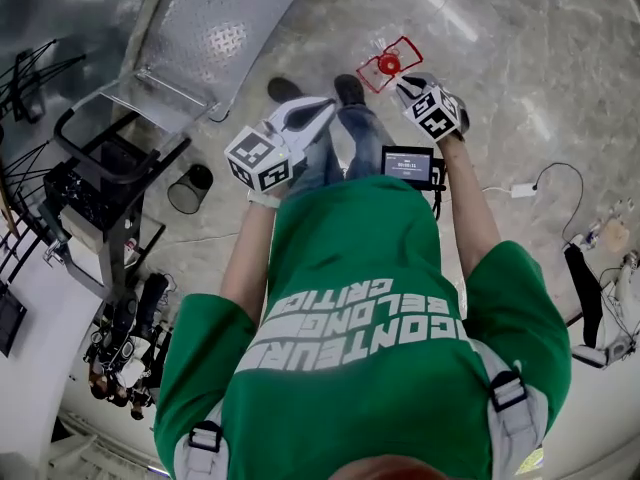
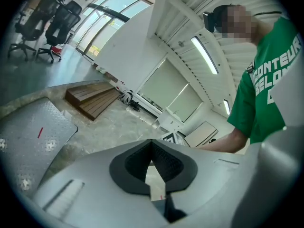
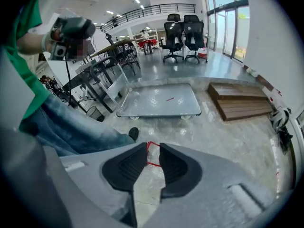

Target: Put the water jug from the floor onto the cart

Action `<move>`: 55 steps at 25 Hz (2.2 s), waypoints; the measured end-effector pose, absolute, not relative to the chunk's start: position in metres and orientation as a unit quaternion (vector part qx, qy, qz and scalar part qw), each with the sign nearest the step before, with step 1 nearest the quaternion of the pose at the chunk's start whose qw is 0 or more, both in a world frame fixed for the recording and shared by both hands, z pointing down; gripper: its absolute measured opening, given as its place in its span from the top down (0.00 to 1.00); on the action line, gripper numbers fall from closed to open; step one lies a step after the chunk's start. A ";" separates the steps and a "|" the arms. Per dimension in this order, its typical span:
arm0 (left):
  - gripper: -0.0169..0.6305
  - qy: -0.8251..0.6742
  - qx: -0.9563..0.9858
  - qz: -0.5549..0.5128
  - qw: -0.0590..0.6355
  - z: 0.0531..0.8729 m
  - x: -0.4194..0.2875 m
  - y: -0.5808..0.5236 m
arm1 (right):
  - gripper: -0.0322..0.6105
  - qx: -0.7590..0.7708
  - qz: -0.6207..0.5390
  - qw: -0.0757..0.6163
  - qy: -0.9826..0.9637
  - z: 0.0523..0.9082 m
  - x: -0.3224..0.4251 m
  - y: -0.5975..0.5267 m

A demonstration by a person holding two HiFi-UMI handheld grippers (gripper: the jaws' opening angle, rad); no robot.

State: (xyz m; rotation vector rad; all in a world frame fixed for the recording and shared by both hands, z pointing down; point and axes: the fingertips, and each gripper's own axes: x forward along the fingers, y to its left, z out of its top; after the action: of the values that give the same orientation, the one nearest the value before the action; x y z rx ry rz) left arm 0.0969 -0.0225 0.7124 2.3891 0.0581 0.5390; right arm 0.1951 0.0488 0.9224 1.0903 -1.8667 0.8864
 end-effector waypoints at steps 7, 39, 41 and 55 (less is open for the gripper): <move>0.96 0.004 0.906 0.242 0.346 0.718 0.086 -0.006 | 0.56 0.432 0.387 0.417 -0.700 1.035 0.224 0.054; 0.96 -0.072 0.858 0.267 0.432 0.777 0.036 0.051 | 0.46 0.510 0.476 0.430 -0.573 1.178 0.265 0.048; 0.96 -0.070 0.860 0.268 0.429 0.777 0.038 0.052 | 0.47 0.516 0.470 0.420 -0.579 1.178 0.262 0.046; 0.96 -0.074 0.881 0.247 0.397 0.738 0.029 0.027 | 0.47 0.524 0.464 0.420 -0.578 1.093 0.291 0.037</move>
State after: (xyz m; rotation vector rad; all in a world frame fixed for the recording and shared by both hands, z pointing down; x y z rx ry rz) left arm 0.0293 0.0271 0.7385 2.2309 -0.1878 0.6244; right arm 0.2908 0.0367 1.0929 1.3139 -1.4498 1.1621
